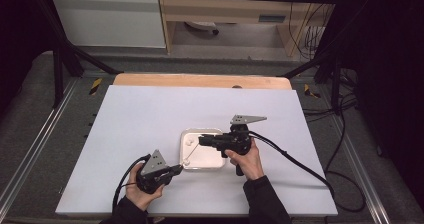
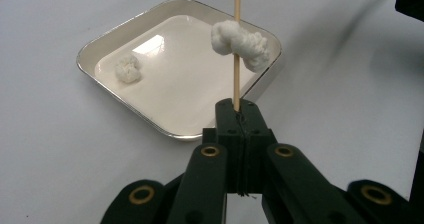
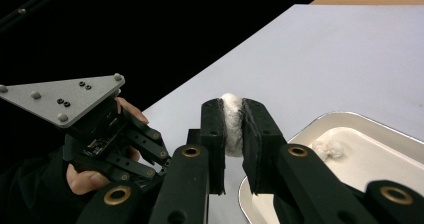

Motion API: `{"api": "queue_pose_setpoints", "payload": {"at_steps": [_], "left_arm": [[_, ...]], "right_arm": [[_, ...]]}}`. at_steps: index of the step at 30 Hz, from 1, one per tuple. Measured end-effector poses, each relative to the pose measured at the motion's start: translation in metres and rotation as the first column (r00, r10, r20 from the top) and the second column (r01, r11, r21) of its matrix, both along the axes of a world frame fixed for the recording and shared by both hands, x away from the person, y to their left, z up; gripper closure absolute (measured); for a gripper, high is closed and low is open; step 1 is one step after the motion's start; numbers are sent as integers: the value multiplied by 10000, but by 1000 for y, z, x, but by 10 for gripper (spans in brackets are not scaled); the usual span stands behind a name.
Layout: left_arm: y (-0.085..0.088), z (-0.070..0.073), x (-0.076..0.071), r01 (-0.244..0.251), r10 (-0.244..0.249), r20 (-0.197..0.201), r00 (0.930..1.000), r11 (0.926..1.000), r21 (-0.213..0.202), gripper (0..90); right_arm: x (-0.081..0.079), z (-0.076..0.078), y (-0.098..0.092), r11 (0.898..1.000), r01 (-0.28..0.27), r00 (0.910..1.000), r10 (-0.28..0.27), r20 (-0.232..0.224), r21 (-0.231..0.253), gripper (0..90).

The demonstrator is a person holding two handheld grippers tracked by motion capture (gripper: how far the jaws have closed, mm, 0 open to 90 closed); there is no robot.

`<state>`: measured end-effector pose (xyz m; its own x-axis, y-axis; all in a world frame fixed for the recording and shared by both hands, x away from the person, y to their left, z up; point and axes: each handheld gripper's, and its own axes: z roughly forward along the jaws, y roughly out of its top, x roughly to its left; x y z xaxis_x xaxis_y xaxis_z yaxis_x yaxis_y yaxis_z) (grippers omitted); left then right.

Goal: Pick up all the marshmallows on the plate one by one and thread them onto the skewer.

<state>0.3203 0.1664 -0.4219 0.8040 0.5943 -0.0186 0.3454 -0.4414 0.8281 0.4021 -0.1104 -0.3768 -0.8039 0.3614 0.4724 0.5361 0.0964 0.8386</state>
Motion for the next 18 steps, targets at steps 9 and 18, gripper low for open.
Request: {"api": "queue_pose_setpoints", "payload": {"at_steps": [9, 18], "left_arm": [[-2, -1, 0, 13, -12, -73, 10000, 9998, 175, 891], [-2, -1, 0, -114, 116, -127, 9999, 9998, 140, 891]], "right_arm": [[-2, -3, 3, 10000, -57, 10000, 57, 39, 1, 814], [-6, -5, 4, 10000, -15, 9999, 15, 153, -8, 815]]}}
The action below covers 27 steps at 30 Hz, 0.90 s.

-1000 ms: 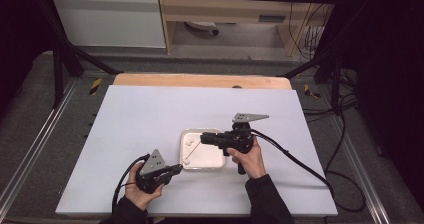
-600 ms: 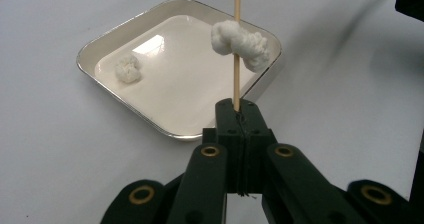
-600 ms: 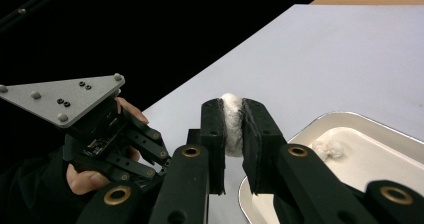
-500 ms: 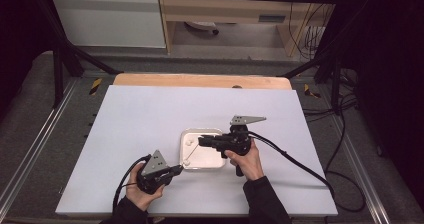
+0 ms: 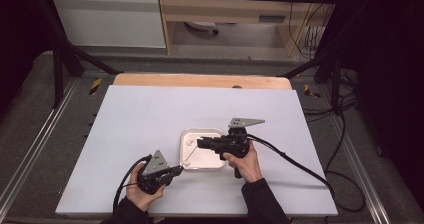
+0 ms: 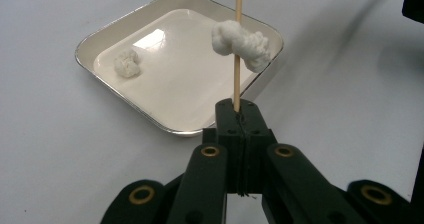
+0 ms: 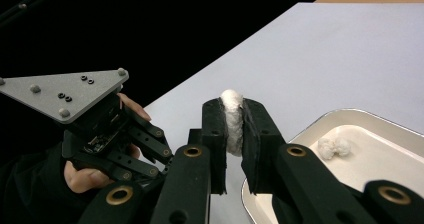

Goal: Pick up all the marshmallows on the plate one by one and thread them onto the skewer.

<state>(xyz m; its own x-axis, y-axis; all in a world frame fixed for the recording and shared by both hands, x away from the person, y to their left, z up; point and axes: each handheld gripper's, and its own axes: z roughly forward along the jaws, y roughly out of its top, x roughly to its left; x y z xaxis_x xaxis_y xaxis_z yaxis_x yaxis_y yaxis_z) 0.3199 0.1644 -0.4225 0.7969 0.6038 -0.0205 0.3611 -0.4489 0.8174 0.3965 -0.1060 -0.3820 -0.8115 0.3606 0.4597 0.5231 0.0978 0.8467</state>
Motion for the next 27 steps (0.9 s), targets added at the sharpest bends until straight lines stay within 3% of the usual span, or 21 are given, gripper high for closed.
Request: {"api": "queue_pose_setpoints", "payload": {"at_steps": [27], "left_arm": [[-1, 0, 0, -9, 10, -86, 10000, 9999, 112, 891]], "right_arm": [[-3, -6, 4, 9999, -93, 9999, 94, 73, -124, 818]]}}
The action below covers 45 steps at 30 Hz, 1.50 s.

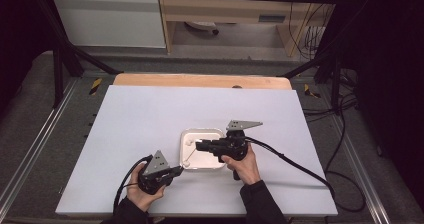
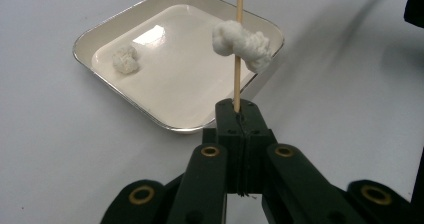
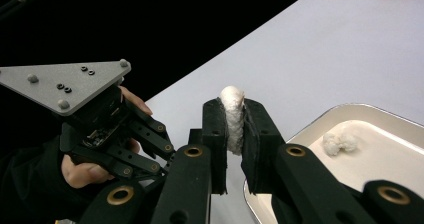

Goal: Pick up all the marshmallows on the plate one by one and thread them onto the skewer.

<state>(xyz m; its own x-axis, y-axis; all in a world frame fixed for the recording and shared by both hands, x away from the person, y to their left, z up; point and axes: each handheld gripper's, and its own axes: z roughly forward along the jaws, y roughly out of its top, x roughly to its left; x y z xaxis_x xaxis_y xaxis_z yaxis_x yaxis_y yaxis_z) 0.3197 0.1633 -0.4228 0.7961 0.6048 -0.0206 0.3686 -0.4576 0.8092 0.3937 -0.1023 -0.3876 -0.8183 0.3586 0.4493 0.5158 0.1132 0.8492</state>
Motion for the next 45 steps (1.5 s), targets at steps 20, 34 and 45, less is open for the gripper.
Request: {"api": "queue_pose_setpoints", "payload": {"at_steps": [20, 34, 45], "left_arm": [[0, 0, 0, -11, 11, -56, 10000, 10000, -42, 891], [0, 0, 1, 37, -38, -93, 9999, 9999, -119, 891], [0, 9, 1, -310, 334, 259, 9991, 9959, -855, 892]], "right_arm": [[-2, -4, 3, 10000, 71, 10000, -71, 8, 36, 820], [-3, -5, 4, 9999, -26, 10000, 27, -43, 101, 822], [-10, -24, 23, 9975, -665, 9973, 656, -323, -249, 818]]}}
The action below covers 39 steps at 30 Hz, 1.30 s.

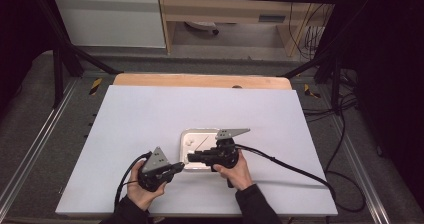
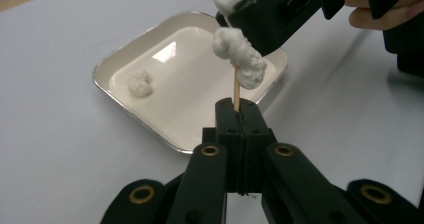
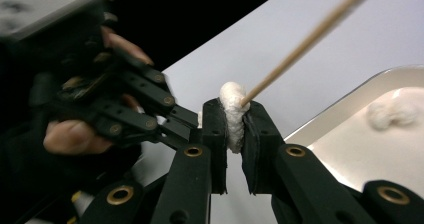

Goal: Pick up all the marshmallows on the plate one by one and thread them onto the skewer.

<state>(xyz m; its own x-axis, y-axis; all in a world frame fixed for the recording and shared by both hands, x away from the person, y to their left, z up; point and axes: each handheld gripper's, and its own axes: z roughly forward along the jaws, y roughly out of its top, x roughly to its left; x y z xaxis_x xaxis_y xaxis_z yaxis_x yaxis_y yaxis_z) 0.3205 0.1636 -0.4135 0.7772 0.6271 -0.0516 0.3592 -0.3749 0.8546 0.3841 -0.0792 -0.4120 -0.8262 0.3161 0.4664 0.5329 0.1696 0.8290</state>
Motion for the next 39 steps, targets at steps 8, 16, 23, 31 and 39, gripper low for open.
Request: {"api": "queue_pose_setpoints", "payload": {"at_steps": [8, 16, 23, 31, 39], "left_arm": [[4, -2, 2, 77, -77, -69, 9999, 10000, -19, 891], [9, -7, 7, -92, 78, -498, 9987, 9996, -284, 890], [12, -7, 7, -109, 93, -465, 9989, 9994, -341, 889], [14, -10, 8, 80, -111, -592, 9982, 9986, -528, 888], [19, -11, 8, 144, -179, -629, 9979, 9984, -555, 887]], "right_arm": [[1, 8, 6, 9994, 271, 9990, -264, 347, -207, 776], [0, 15, -3, 9949, 959, 9909, -924, 981, -314, 559], [3, 15, -21, 9803, 1707, 9780, -1563, 1382, -994, 337], [7, 2, -38, 9400, 2466, 9596, -2030, 1946, -2356, 104], [12, -5, -40, 9127, 2689, 9546, -2100, 2114, -3077, 42]]}}
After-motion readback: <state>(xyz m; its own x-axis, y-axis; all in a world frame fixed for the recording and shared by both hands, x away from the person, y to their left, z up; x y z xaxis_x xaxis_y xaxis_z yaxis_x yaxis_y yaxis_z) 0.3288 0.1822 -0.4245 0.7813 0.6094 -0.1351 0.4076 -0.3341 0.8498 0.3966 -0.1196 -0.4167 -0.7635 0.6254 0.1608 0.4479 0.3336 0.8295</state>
